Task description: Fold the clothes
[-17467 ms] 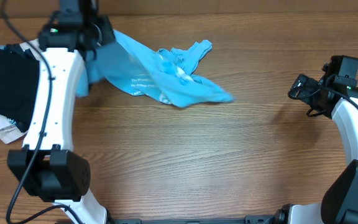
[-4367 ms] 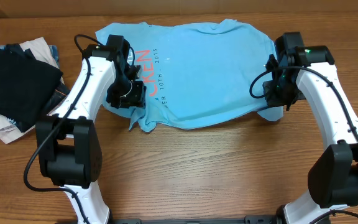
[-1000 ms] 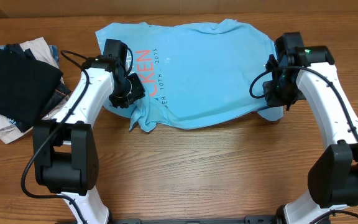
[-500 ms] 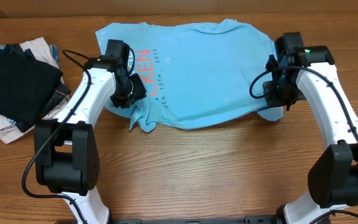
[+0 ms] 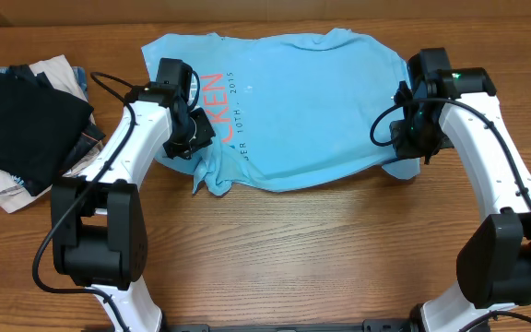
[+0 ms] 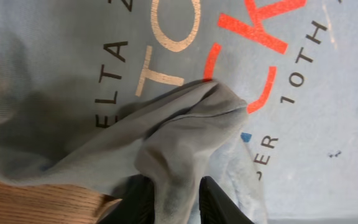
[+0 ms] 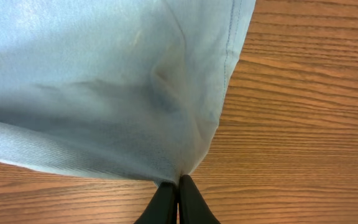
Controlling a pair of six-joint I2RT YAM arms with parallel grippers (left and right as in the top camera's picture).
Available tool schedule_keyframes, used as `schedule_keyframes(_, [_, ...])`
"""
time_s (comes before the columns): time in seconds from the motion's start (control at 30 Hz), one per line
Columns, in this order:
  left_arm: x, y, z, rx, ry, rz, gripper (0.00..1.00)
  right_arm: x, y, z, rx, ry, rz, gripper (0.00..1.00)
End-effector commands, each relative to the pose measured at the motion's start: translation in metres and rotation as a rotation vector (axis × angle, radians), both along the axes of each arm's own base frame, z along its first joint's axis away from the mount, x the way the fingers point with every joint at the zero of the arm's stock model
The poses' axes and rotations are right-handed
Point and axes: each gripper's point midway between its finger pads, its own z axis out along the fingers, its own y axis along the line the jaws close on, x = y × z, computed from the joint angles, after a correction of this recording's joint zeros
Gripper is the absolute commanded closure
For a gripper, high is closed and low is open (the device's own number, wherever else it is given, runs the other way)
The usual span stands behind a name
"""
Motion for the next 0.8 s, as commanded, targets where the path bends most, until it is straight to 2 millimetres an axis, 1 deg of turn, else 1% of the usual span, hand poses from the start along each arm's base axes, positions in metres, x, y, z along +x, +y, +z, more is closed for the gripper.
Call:
schedule_keyframes(0.0, [-0.005,0.002,-0.007,0.025,0.015,0.003,0.74,0.000,-0.001,0.001,0.001,-0.006,-0.009,0.96])
schedule_keyframes(0.13, [-0.007,0.001,-0.013,0.025,0.025,0.003,0.78,0.000,-0.002,0.001,0.001,-0.004,-0.009,0.96])
schedule_keyframes(0.17, [-0.008,0.000,-0.015,0.024,0.028,0.002,0.80,-0.001,-0.002,0.001,0.000,-0.004,-0.009,0.96])
schedule_keyframes(0.23, [-0.010,-0.001,-0.020,0.026,0.033,-0.003,0.88,-0.001,-0.002,0.001,0.001,-0.003,-0.009,0.96])
schedule_keyframes(0.27, [-0.009,-0.001,-0.021,0.025,0.029,-0.003,0.95,-0.001,-0.002,0.001,0.000,-0.003,-0.009,0.96])
schedule_keyframes(0.4, [-0.002,0.000,-0.020,0.029,-0.004,-0.011,0.96,-0.001,-0.002,0.001,0.000,-0.003,-0.009,0.96])
schedule_keyframes(0.5, [0.006,0.000,-0.012,0.038,-0.035,-0.047,0.96,-0.001,-0.002,0.001,0.001,-0.003,-0.009,0.96])
schedule_keyframes(0.57, [0.010,0.004,0.004,0.069,-0.054,-0.071,0.96,0.002,-0.002,0.001,0.001,-0.014,-0.009,0.96])
schedule_keyframes(0.63, [0.008,0.010,0.017,0.100,-0.055,-0.071,0.96,0.006,-0.001,0.001,0.001,-0.029,-0.009,0.96])
schedule_keyframes(0.7, [0.004,0.020,0.029,0.154,-0.050,-0.059,0.96,0.011,-0.001,0.002,0.003,-0.049,-0.008,0.96])
schedule_keyframes(0.77, [-0.002,0.037,0.038,0.233,-0.043,-0.038,0.96,0.014,-0.001,0.002,0.004,-0.064,-0.008,0.96])
